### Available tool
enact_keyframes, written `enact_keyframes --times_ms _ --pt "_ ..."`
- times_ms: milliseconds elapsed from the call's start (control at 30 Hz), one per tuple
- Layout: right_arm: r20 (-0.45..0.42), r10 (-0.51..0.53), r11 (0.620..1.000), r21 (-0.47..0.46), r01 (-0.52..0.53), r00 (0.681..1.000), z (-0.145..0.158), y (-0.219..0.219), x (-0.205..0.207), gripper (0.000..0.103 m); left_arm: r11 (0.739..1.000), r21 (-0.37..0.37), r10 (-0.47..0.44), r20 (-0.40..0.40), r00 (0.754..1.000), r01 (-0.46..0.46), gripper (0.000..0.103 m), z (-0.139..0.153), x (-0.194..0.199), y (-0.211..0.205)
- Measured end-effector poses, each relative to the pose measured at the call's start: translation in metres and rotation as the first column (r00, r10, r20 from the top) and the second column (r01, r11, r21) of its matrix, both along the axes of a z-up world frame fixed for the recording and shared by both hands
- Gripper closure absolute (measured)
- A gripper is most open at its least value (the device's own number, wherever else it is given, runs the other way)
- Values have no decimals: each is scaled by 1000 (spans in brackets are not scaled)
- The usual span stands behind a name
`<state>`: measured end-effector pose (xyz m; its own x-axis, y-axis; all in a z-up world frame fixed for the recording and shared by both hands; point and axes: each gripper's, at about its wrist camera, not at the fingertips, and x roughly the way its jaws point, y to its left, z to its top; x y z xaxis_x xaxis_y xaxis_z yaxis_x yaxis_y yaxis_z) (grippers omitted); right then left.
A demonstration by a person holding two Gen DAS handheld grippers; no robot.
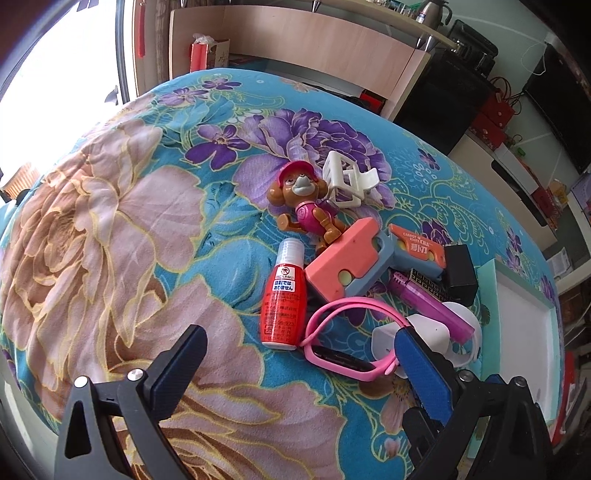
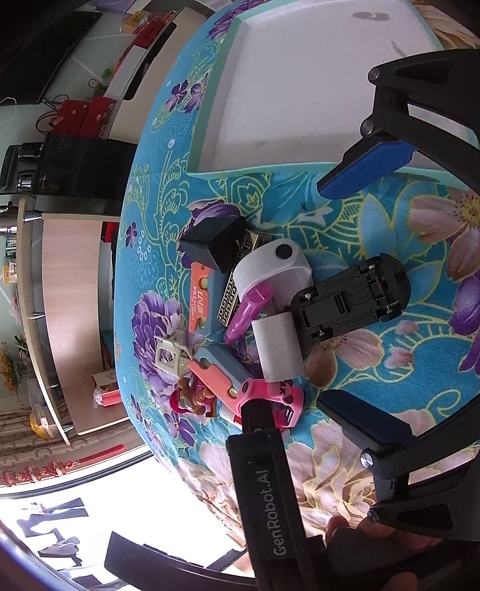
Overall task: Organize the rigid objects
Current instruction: 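Close the right gripper on the black toy car while the left tool nears the pink band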
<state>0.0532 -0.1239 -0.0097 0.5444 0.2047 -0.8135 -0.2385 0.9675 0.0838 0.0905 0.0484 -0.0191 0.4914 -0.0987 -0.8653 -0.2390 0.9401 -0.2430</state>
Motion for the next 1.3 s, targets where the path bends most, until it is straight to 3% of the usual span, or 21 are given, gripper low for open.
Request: enact_keyframes --times_ms 233,300,533,733,800,967,1067,1167,1300 --pt "-32 -9 1000 18 10 999 -15 -1 5 5 1000 -19 -19 8 1000 19 1 -5 -7 -1" --pt "-44 -8 1000 28 9 999 -19 -2 6 10 999 -11 -44 11 999 44 1 -4 -8 -5" --pt "-35 -14 999 32 15 999 -19 -4 6 13 994 -12 -109 28 994 110 1 -4 -6 -25" --pt "-34 -11 1000 16 12 999 -19 -4 5 14 993 -52 -101 37 994 103 6 -9 -3 -25" --pt "-33 -8 1000 5 8 999 -20 -3 4 14 991 -78 -103 47 994 107 11 -8 -2 -24" --pt "-32 -6 1000 -2 6 999 -20 -3 4 14 985 -159 -51 65 997 61 12 -7 -2 -14" --pt "-33 -5 1000 -9 4 999 -20 -2 4 14 989 -144 -32 58 998 40 14 -9 -1 -11" --pt "-34 -5 1000 -14 5 999 -21 -2 4 14 980 -197 -29 56 998 39 23 -12 -1 -8" --pt "-34 -5 1000 -16 4 999 -21 -1 4 14 985 -169 -29 29 999 33 24 -17 0 -9"
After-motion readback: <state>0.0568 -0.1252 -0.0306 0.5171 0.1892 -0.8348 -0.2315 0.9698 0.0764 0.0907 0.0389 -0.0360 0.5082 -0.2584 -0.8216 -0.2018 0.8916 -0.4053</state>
